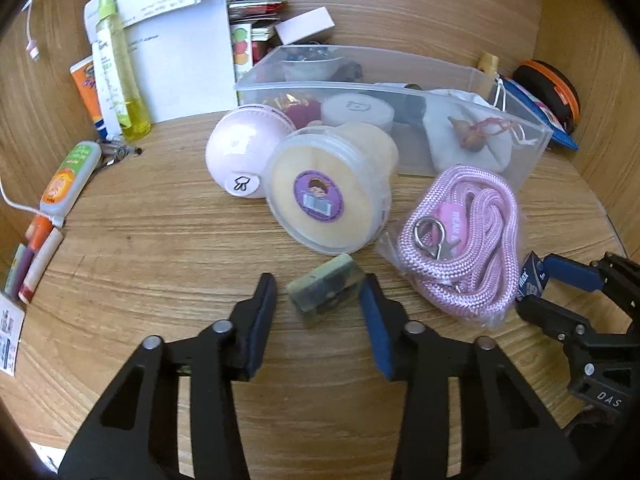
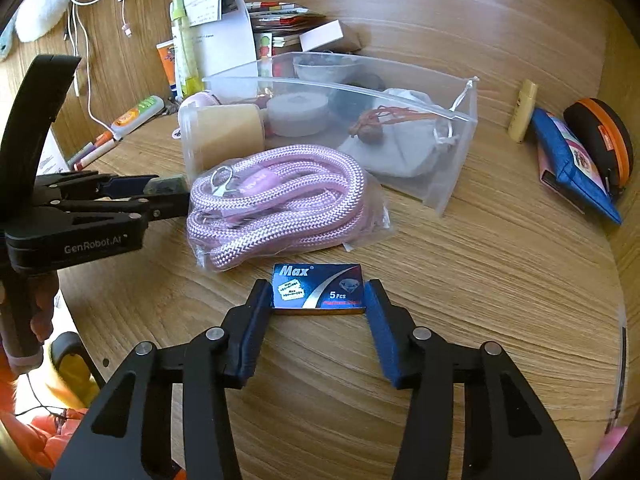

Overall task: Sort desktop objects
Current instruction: 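Grasp the green block with the left tool while right grasps the Max pack, then carry the green block and Max blade pack over the clear bin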

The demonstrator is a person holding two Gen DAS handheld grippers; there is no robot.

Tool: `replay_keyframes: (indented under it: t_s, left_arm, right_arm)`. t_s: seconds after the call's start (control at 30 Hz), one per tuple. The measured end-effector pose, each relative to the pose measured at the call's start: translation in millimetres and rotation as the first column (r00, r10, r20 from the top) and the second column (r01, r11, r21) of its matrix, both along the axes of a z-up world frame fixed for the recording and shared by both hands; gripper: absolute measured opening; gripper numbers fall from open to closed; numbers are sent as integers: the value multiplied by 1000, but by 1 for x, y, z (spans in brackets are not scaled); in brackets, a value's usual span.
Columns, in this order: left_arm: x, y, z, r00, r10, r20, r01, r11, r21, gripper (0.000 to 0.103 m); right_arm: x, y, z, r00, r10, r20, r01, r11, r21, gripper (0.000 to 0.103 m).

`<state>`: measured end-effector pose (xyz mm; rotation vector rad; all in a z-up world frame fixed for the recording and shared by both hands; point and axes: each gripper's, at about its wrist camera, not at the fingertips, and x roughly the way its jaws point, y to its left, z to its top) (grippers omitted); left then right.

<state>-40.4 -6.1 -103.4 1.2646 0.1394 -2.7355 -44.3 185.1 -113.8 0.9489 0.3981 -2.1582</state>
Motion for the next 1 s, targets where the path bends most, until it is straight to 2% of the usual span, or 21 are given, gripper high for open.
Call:
replay_keyframes:
  t_s: [0.13, 0.37, 0.73, 1.0]
  left_arm:
    - [4, -7, 5, 1000, 9, -4, -8, 998, 55, 36]
    - [13, -9, 9, 999, 34, -21, -33, 999, 44, 36]
    - [17, -8, 36, 994, 22, -111, -21, 1000, 5, 36]
    - [13, -13, 70, 977, 9, -214, -7, 1000, 9, 36]
  right_arm:
    - [-4, 7, 1, 999, -5, 32, 6, 999, -36, 44]
    - [-14, 22, 5, 996, -54, 66, 59, 995, -82, 44]
    - [-19, 31, 36, 995, -96, -12, 94, 990, -100, 44]
    - [-29, 29, 62, 995, -93, -47, 86, 986, -145, 44]
